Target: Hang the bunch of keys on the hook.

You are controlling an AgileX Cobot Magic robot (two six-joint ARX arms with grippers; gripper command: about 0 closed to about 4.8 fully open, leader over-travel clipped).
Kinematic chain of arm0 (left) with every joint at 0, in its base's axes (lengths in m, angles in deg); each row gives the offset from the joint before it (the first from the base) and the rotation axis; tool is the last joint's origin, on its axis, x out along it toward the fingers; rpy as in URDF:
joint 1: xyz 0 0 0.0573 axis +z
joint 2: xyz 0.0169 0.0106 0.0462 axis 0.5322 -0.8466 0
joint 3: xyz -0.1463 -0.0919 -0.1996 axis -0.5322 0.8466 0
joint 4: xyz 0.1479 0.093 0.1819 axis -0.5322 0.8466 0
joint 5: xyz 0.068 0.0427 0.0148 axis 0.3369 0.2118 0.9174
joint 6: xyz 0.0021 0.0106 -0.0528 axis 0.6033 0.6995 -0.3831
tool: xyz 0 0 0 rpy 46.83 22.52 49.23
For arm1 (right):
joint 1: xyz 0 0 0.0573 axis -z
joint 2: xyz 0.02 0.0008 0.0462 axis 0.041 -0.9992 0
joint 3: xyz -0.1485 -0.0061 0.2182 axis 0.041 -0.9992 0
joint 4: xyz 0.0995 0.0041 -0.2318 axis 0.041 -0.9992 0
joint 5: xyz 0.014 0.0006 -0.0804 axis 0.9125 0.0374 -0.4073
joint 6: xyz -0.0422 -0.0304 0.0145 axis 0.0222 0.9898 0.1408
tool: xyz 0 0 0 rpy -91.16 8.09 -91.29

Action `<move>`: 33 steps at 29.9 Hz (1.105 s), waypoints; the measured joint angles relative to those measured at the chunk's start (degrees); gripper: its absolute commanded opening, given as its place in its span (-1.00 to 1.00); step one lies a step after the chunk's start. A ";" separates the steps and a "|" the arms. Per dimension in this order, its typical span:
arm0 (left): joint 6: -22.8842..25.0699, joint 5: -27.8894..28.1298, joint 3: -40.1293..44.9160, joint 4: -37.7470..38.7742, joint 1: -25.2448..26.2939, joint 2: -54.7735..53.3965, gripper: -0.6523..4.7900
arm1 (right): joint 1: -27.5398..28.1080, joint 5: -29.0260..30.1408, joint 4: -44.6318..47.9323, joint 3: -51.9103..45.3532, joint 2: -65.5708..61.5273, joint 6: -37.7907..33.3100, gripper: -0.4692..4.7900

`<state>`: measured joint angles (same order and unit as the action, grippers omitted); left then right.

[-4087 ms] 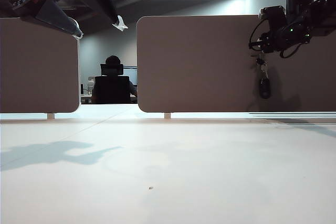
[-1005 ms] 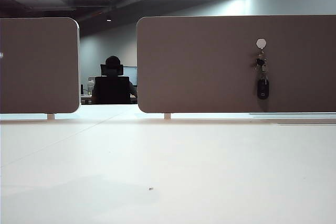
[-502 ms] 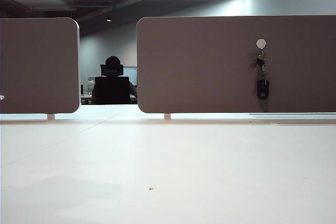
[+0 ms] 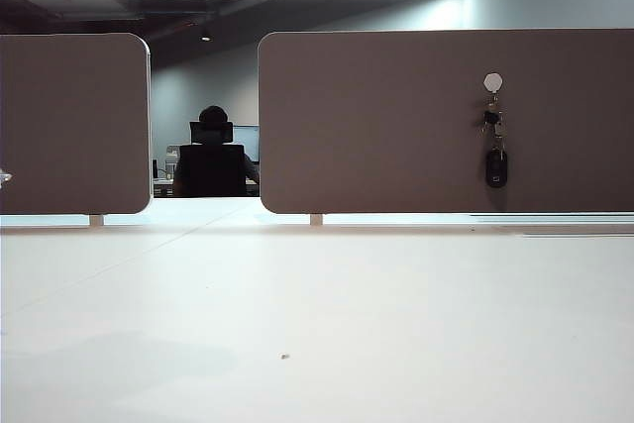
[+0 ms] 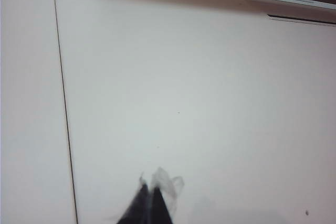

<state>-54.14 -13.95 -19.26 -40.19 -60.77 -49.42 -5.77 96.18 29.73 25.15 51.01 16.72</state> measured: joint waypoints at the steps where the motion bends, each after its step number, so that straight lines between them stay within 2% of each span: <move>1: 0.00 -0.13 0.00 0.00 0.00 0.00 -0.78 | 0.00 0.00 0.00 0.00 0.00 0.00 -0.84; 5: 0.02 -0.15 0.00 0.00 0.00 0.02 -0.78 | 0.04 -0.72 0.02 0.00 0.02 0.26 -0.84; 10: 0.02 -0.15 0.00 -0.02 0.00 0.00 -0.78 | 0.11 -10.91 1.05 0.00 0.02 0.46 -0.84; 13: 0.02 -0.44 0.00 -0.02 0.50 0.02 -0.78 | 0.09 -13.14 1.62 0.00 0.04 0.46 -0.84; 16: 0.02 -3.13 0.02 -0.11 5.77 0.02 -0.78 | 0.09 -13.40 1.81 0.00 0.04 0.46 -0.84; 18: 0.02 -4.22 0.04 -0.20 11.50 0.02 -0.78 | 0.09 -13.44 1.79 0.00 0.04 0.46 -0.84; 21: 0.02 -4.02 0.04 -0.20 20.37 0.02 -0.78 | 0.09 -13.51 1.79 0.00 0.04 0.46 -0.84; 24: 0.02 -3.52 0.04 -0.20 26.93 0.00 -0.78 | 0.07 -13.55 1.79 0.00 0.20 0.44 -0.84; 29: 0.02 -2.73 0.07 -0.20 31.89 0.00 -0.78 | 0.07 -13.86 1.81 0.00 1.20 0.44 -0.84; 33: 0.02 -2.75 0.07 -0.20 32.39 0.00 -0.78 | 0.07 -13.84 1.79 0.00 1.20 0.44 -0.84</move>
<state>-54.11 -16.71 -19.19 -40.38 -28.38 -49.42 -5.70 82.35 31.52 25.15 52.22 17.15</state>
